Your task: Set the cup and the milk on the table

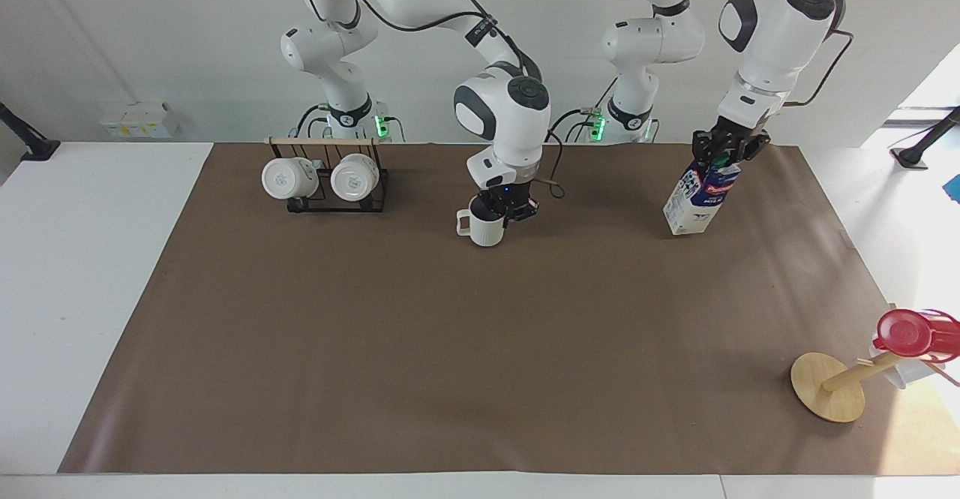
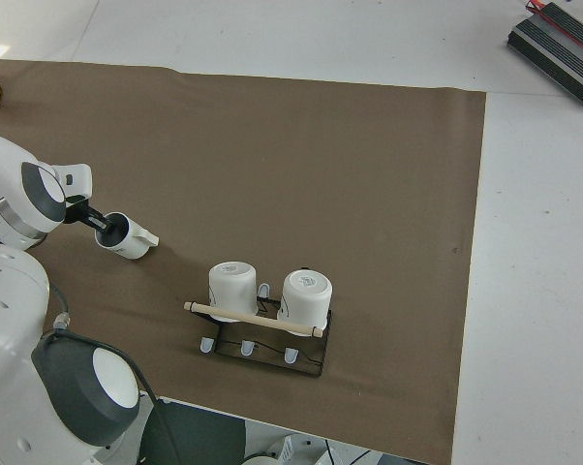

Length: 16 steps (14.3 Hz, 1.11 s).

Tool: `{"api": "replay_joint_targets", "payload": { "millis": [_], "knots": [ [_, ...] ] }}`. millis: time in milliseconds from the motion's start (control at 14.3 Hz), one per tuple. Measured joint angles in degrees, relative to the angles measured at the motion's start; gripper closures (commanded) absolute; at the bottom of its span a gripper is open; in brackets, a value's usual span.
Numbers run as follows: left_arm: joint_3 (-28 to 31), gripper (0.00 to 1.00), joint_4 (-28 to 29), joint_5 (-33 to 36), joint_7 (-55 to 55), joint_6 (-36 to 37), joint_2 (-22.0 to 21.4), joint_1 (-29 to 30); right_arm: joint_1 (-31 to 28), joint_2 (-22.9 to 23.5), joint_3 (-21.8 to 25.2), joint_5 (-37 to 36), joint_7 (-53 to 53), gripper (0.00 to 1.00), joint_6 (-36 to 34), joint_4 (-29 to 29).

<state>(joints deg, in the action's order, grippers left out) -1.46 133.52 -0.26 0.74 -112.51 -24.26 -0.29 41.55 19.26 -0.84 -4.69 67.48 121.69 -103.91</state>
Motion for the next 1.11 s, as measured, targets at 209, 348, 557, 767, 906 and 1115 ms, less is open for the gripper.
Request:
{"api": "replay_joint_targets", "payload": {
  "millis": [209,348,557,767,906,1115],
  "knots": [
    [-0.32,0.53,-1.84,0.0,5.89,0.08,0.38,-3.95,-0.03,-0.02,0.04,0.0,0.56,0.0,0.06,0.28],
    [-0.52,0.53,-3.27,0.0,9.97,0.11,1.23,-6.77,-0.28,-0.4,0.44,0.0,0.59,0.0,0.07,0.86],
    [-0.69,0.53,-5.59,-0.01,15.88,0.17,2.97,-11.12,-4.06,-4.21,0.77,0.0,-0.23,0.0,-1.08,1.58],
    [-0.78,0.53,-7.59,-0.6,21.29,0.28,4.49,-15.53,-9.54,-11.02,0.79,0.06,-8.03,0.0,-7.39,1.8],
    [-0.82,0.54,-8.81,-1.3,24.35,0.29,5.2,-18.47,-13.37,-15.02,0.83,0.14,-14.76,0.0,-11.56,1.74],
    [-0.88,0.54,-9.52,-1.42,28.6,0.28,5.71,-22.84,-19.61,-18.79,0.89,0.15,-23.74,0.0,-14.59,1.66]
  ]
}}
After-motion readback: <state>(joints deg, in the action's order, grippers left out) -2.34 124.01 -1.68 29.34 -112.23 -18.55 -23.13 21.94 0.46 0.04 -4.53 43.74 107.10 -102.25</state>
